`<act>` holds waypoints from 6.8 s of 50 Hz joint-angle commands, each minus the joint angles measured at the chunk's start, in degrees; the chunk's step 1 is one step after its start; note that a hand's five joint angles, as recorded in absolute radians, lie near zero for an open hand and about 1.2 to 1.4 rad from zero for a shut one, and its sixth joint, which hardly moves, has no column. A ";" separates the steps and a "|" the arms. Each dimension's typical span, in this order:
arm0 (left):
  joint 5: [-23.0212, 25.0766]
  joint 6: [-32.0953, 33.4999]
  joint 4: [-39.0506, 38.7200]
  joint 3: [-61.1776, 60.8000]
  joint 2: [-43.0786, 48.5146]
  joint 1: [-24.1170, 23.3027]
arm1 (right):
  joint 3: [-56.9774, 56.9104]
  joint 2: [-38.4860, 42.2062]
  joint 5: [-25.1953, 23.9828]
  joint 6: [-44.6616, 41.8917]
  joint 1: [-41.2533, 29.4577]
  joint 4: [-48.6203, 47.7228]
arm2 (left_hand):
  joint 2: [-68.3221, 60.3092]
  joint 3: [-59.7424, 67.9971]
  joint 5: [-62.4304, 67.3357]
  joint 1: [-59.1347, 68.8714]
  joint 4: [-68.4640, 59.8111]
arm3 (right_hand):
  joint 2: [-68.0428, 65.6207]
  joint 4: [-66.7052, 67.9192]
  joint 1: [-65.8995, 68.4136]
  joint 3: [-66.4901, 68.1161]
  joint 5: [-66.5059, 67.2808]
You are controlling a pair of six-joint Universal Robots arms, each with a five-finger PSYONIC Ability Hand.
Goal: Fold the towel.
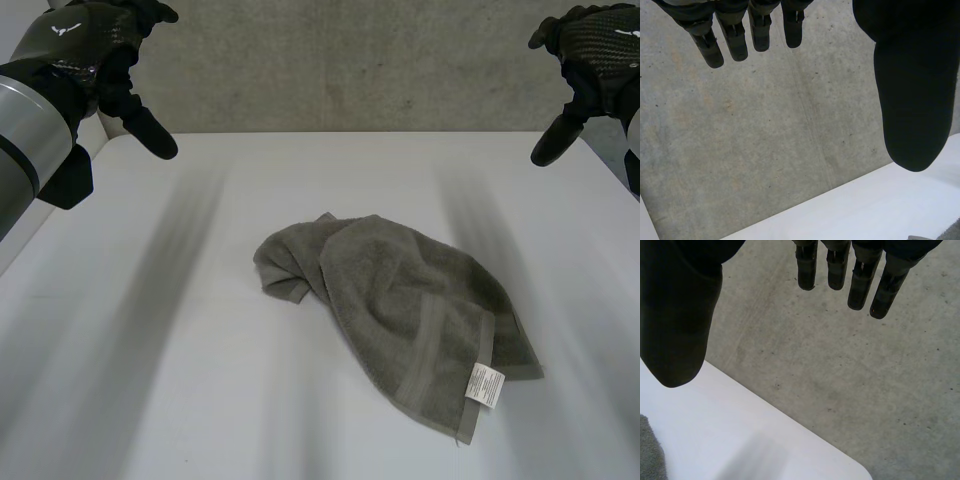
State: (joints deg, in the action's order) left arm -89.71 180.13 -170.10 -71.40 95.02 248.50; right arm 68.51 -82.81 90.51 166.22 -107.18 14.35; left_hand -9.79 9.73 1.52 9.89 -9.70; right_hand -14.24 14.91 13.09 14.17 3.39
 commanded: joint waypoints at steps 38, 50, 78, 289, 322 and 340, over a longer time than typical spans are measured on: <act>13.34 19.17 -13.76 5.38 36.16 -2.75 | 25.41 1.69 -8.16 -8.65 1.80 -11.69 | -2.61 2.67 0.88 2.51 -2.70 | 4.24 -4.91 -3.09 -4.17 -3.39; 13.42 25.80 -15.70 7.33 43.23 -4.51 | 43.28 2.04 -17.56 -5.03 5.84 -21.21 | -19.94 20.00 18.20 19.83 -20.03 | 4.24 -4.91 -3.09 -4.17 -3.39; 13.86 26.93 -15.00 -40.44 3.26 -6.01 | 32.56 3.10 -18.53 -11.00 6.02 -9.70 | -54.39 54.45 52.65 54.28 -54.48 | 4.24 -4.91 -3.09 -4.17 -3.39; -3.45 20.26 -25.28 -29.67 3.95 0.76 | 33.53 11.26 -24.06 3.14 15.77 -18.06 | -70.21 70.27 68.48 70.11 -70.30 | 4.24 -4.91 -3.09 -4.17 -3.39; -3.45 14.11 -25.81 -23.63 -10.01 3.48 | 24.13 -8.15 -24.24 -1.69 17.35 -16.90 | -70.21 70.27 68.48 70.11 -70.30 | -65.76 65.09 66.91 65.83 66.61; -3.45 14.98 -8.76 -5.24 -5.66 2.96 | -18.76 4.56 -23.55 -19.32 11.39 27.27 | -70.21 70.27 68.48 70.11 -70.30 | -65.76 65.09 66.91 65.83 66.61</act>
State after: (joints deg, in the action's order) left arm -93.13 194.60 -181.30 -78.08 83.04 251.34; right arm 57.44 -90.98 65.97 158.51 -91.35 26.06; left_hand -69.77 69.72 58.98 68.57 -69.81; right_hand -76.58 76.70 76.58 76.98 66.94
